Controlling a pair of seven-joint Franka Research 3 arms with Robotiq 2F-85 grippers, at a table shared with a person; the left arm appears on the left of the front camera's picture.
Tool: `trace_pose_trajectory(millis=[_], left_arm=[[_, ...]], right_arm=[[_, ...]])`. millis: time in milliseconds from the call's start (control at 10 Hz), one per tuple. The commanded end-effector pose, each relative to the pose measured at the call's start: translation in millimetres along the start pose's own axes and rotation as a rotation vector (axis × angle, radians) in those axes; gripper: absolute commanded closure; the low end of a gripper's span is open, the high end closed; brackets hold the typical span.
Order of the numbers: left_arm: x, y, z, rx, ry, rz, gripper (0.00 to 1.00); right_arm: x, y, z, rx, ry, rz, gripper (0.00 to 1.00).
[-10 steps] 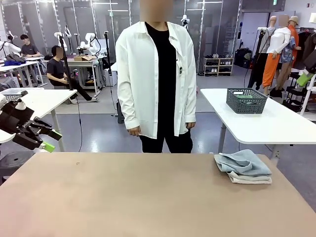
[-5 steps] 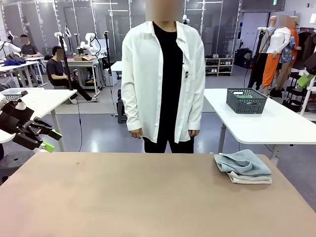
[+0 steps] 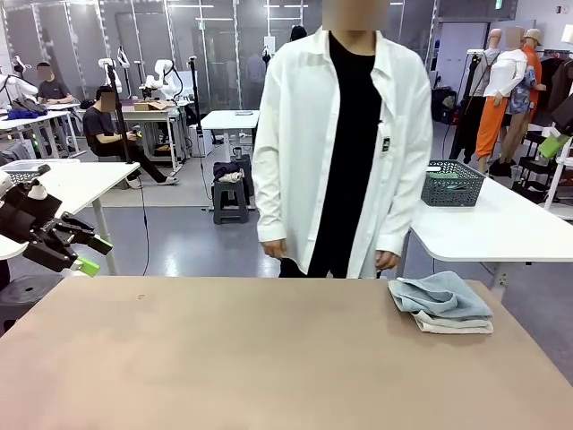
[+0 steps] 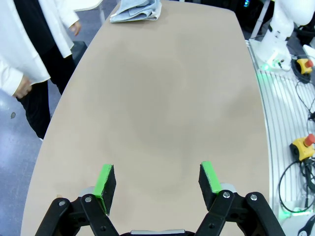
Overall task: Fold the towels and place them in the basket.
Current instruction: Stack the folded Towel with hook on the right side of the table.
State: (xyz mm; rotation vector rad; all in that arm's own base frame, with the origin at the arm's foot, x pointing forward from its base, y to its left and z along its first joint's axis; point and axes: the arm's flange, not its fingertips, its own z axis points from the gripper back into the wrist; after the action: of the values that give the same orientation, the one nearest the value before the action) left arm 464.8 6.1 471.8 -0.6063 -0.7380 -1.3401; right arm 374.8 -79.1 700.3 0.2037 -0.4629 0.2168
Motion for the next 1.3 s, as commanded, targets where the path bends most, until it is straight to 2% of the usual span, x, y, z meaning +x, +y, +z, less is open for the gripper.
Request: trace_pose_trajectory(millis=[0, 1200], left_arm=[[0.2, 0.0, 0.0, 0.004, -0.006, -0.002, 0.14], [0.2, 0.0, 0.0, 0.004, -0.006, -0.002, 0.14]], right_arm=[[3.6, 0.9, 1.7, -0.006, 0.015, -0.021, 0.00], [3.6, 0.9, 1.7, -0.006, 0.015, -0.021, 0.00]])
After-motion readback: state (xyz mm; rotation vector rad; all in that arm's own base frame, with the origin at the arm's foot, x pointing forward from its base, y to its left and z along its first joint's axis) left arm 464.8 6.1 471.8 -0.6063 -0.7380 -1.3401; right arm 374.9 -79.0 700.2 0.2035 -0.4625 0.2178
